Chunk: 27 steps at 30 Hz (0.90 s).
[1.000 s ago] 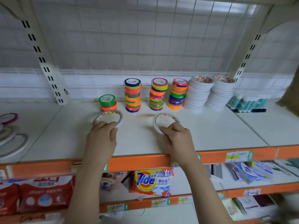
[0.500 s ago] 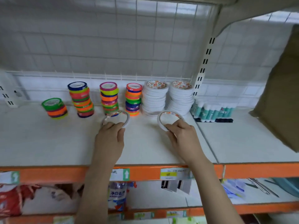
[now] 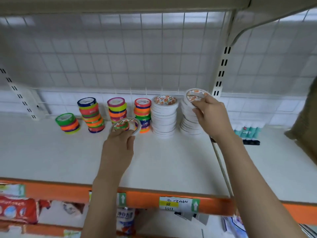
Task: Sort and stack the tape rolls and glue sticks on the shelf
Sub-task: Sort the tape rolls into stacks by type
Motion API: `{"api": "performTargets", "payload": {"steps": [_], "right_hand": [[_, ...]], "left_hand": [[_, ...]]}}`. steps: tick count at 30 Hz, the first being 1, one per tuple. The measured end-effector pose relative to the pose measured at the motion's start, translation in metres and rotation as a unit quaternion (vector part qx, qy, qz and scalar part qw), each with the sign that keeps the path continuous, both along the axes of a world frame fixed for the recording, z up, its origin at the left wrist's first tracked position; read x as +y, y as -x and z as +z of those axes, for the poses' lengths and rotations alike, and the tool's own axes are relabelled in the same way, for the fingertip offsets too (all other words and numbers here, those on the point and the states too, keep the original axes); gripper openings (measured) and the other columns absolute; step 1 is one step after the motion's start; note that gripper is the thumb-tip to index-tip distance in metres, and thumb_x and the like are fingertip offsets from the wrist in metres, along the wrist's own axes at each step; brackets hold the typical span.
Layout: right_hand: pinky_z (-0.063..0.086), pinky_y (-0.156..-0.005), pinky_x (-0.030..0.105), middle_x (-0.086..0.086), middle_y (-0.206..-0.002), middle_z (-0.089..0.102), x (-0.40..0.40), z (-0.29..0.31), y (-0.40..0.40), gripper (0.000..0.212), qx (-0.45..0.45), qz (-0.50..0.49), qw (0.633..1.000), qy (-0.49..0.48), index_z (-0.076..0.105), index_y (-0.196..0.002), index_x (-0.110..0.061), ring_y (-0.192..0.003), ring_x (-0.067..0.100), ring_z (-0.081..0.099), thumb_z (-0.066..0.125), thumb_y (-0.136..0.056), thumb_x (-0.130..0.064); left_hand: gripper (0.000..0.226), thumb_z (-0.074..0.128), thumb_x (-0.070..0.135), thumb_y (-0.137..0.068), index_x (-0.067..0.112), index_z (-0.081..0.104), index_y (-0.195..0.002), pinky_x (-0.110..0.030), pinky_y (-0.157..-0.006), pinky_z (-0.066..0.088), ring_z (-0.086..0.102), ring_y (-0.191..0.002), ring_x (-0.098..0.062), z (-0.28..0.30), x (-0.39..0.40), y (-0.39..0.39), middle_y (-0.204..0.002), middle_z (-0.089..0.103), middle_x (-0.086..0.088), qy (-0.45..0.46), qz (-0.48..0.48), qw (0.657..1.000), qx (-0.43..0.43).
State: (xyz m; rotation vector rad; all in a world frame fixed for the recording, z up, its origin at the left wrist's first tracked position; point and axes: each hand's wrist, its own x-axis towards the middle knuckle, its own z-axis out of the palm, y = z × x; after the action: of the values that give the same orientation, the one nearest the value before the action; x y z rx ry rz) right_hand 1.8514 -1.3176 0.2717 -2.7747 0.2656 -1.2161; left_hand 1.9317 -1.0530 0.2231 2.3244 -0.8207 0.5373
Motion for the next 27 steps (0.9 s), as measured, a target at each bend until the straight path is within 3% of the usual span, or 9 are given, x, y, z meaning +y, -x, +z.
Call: {"api": "performTargets", "payload": {"steps": [3, 6, 9, 15, 20, 24, 27], "right_hand": [[0.047, -0.074, 0.042, 0.021, -0.088, 0.06, -0.016, 0.011, -0.017, 0.022, 0.049, -0.022, 0.998, 0.04, 0.07, -0.102, -0.005, -0.081, 0.041, 0.06, 0.058, -0.083, -0.006], [0.04, -0.081, 0.038, 0.018, -0.105, 0.059, -0.024, 0.018, -0.028, 0.03, 0.121, -0.051, 0.99, 0.057, 0.064, -0.119, -0.014, -0.099, 0.037, 0.055, 0.051, -0.092, -0.013], [0.04, -0.082, 0.038, 0.016, -0.111, 0.057, -0.024, 0.019, -0.033, 0.035, 0.157, -0.049, 0.984, 0.075, 0.057, -0.129, -0.02, -0.101, 0.036, 0.056, 0.047, -0.095, -0.018], [0.042, -0.088, 0.04, 0.016, -0.11, 0.055, -0.025, 0.017, -0.037, 0.037, 0.183, -0.031, 0.981, 0.052, 0.056, -0.13, -0.022, -0.105, 0.036, 0.054, 0.048, -0.095, -0.018], [0.041, -0.094, 0.041, 0.016, -0.122, 0.053, -0.023, 0.012, -0.034, 0.041, 0.208, -0.023, 0.977, 0.037, 0.046, -0.138, -0.018, -0.115, 0.036, 0.048, 0.043, -0.097, -0.021], [0.041, -0.093, 0.042, 0.022, -0.122, 0.054, -0.007, -0.002, -0.02, 0.045, 0.097, -0.012, 0.995, 0.007, 0.05, -0.131, -0.001, -0.112, 0.041, 0.05, 0.056, -0.087, -0.013], [0.046, -0.089, 0.044, 0.023, -0.113, 0.058, 0.013, -0.03, 0.0, 0.043, 0.007, -0.019, 1.0, 0.0, 0.059, -0.118, 0.0, -0.104, 0.041, 0.056, 0.055, -0.078, -0.014]], "left_hand": [[0.037, 0.044, 0.022, -0.086, 0.005, 0.067, -0.109, -0.046, -0.08, 0.052, 0.059, -0.101, -0.038, -0.002, 0.001, -0.002, -0.109, 0.065, -0.016, -0.005, 0.0, 1.0, -0.003], [0.024, 0.055, 0.01, -0.089, 0.005, 0.067, -0.109, -0.043, -0.082, 0.05, 0.059, -0.098, -0.035, -0.005, 0.001, -0.006, -0.105, 0.066, -0.015, -0.008, -0.004, 1.0, -0.013], [0.023, 0.06, 0.004, -0.086, 0.005, 0.066, -0.109, -0.041, -0.081, 0.05, 0.059, -0.096, -0.033, -0.007, 0.001, -0.01, -0.104, 0.067, -0.014, -0.008, -0.008, 1.0, -0.013], [0.021, 0.061, 0.004, -0.086, 0.004, 0.066, -0.106, -0.043, -0.073, 0.053, 0.06, -0.09, -0.035, -0.009, 0.003, -0.012, -0.101, 0.067, -0.015, -0.011, -0.014, 1.0, -0.01], [0.033, 0.046, 0.02, -0.087, 0.007, 0.066, -0.11, -0.045, -0.073, 0.053, 0.061, -0.093, -0.033, 0.0, -0.001, -0.013, -0.104, 0.067, -0.012, 0.002, -0.033, 0.999, -0.023], [0.033, 0.046, 0.02, -0.089, 0.008, 0.066, -0.112, -0.039, -0.075, 0.05, 0.06, -0.093, -0.031, 0.023, -0.017, -0.011, -0.103, 0.066, -0.011, 0.042, -0.059, 0.997, -0.025], [0.027, 0.048, 0.014, -0.091, 0.006, 0.067, -0.109, -0.032, -0.076, 0.042, 0.058, -0.094, -0.032, 0.043, -0.039, -0.013, -0.102, 0.066, -0.014, 0.021, -0.075, 0.996, -0.043]]}}
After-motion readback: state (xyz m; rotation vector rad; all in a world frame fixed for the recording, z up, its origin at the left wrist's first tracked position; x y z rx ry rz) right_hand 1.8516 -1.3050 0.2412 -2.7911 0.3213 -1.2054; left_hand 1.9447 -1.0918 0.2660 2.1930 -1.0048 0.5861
